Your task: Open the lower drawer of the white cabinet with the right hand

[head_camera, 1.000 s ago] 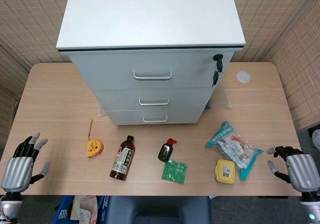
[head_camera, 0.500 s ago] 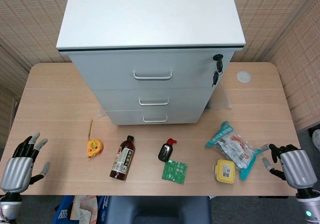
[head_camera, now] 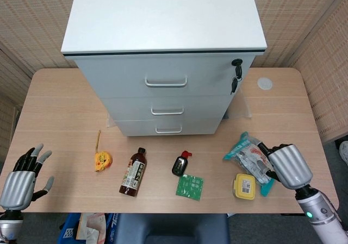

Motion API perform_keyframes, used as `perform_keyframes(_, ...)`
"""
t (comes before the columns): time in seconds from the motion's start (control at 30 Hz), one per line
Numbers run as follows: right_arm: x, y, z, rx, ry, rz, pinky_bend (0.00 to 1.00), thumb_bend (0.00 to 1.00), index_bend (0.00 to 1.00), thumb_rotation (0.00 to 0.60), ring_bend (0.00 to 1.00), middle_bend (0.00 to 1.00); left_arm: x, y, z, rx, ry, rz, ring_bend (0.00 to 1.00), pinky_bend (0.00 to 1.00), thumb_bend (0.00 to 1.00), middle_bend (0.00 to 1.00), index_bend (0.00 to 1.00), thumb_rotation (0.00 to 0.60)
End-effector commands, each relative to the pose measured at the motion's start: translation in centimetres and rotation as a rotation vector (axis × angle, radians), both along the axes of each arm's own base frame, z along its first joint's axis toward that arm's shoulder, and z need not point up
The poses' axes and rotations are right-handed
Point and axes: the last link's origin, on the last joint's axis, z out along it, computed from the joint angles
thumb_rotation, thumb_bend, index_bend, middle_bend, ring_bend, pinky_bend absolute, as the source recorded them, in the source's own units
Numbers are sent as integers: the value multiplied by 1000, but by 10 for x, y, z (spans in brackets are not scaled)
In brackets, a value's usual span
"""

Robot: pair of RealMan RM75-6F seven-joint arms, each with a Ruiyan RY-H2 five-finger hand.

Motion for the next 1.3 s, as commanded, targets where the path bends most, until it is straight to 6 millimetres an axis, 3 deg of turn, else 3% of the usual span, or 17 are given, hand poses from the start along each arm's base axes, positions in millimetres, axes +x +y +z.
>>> perform_keyframes(0.03, 26, -13, -1, 8, 39, 57, 863, 301, 184, 600, 853, 825, 0, 0, 0, -2, 2, 0, 36, 121, 359, 0, 147, 600)
perform_keyframes(0.1, 53, -24, -7, 33, 56, 110, 875, 303, 184, 600, 868, 842, 2, 0, 0, -5, 1, -5, 36, 121, 359, 0, 147, 600)
perform_keyframes(0.23, 85, -40, -12, 60, 71, 135, 891, 315, 184, 600, 891, 868, 3, 0, 0, -6, 2, -5, 37, 121, 360, 0, 147, 600)
perform_keyframes(0.53, 125, -64, -26, 92, 78, 172, 895, 315, 184, 600, 896, 870, 2, -1, 1, -6, 7, -2, 36, 121, 360, 0, 147, 600)
perform_keyframes(0.83, 149, -79, -39, 95, 62, 195, 895, 315, 184, 600, 896, 869, 0, 0, 0, -9, 6, 2, 36, 121, 359, 0, 147, 600)
perform_keyframes(1.3, 162, -101, -55, 84, 71, 188, 895, 315, 184, 600, 896, 869, -3, 0, -1, -12, 10, 11, 37, 121, 360, 0, 147, 600)
